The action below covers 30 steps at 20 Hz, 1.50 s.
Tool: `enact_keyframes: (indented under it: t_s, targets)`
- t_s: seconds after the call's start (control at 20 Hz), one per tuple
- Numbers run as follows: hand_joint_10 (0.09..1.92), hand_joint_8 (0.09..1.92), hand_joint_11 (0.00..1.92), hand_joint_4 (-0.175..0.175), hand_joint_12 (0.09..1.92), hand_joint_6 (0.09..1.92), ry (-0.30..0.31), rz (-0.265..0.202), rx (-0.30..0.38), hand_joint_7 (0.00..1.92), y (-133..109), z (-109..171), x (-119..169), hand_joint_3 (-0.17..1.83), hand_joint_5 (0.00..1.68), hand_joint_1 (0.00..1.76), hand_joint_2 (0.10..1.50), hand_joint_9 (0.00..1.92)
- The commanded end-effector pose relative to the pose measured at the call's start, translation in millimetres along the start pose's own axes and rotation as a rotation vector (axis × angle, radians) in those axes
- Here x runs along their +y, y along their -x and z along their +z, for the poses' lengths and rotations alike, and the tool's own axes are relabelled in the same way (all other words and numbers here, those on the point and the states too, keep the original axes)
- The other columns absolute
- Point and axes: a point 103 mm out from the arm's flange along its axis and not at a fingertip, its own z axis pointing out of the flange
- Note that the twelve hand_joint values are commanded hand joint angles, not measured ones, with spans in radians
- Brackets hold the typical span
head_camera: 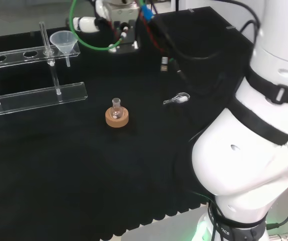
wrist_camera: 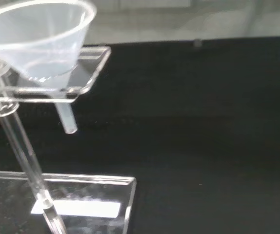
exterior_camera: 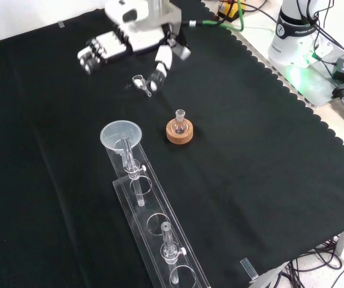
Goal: Pick up the funnel from the transparent funnel stand.
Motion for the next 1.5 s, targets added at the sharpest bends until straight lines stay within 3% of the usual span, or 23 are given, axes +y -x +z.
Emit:
enact_keyframes:
  t_s: [0.05,0.35,0.8,0.9,1.0,1.1,1.25,1.4,1.5]
  targets:
    - [0.09,0.09,0.0,0.04,0.9,0.09,-0.097,-0.052,0.004,0.0,-63,42,27,0.16,0.0,0.04,0.79,0.0]
    - [0.09,0.09,0.0,0.038,0.9,0.09,-0.171,-0.078,-0.019,0.0,-82,56,31,0.15,0.0,0.04,0.79,0.0]
    - [0.09,0.09,0.0,0.035,0.9,0.09,-0.273,-0.057,-0.081,0.0,-93,91,38,0.15,0.0,0.03,0.8,0.0]
    - [0.09,0.09,0.0,0.028,1.0,0.09,-0.27,-0.055,-0.1,0.0,-94,95,38,0.15,0.0,0.03,0.8,0.0]
    - [0.09,0.09,0.0,0.01,1.28,0.09,-0.248,-0.047,-0.124,0.01,-93,95,38,0.14,0.0,0.01,0.8,0.08]
    - [0.42,0.1,0.0,-0.014,1.52,0.09,-0.242,-0.043,-0.127,0.01,-93,95,39,0.11,0.03,0.0,0.82,0.05]
    - [0.93,0.41,0.12,-0.044,1.61,0.09,-0.24,-0.034,-0.144,0.0,-89,91,38,0.1,0.12,0.0,0.82,0.03]
    - [1.07,0.59,0.3,-0.058,1.56,0.09,-0.22,-0.032,-0.163,0.0,-87,86,38,0.09,0.17,0.01,0.83,0.13]
    - [1.09,0.82,0.56,-0.085,1.44,0.09,-0.197,-0.032,-0.173,0.0,-86,85,39,0.1,0.21,0.04,0.85,0.31]
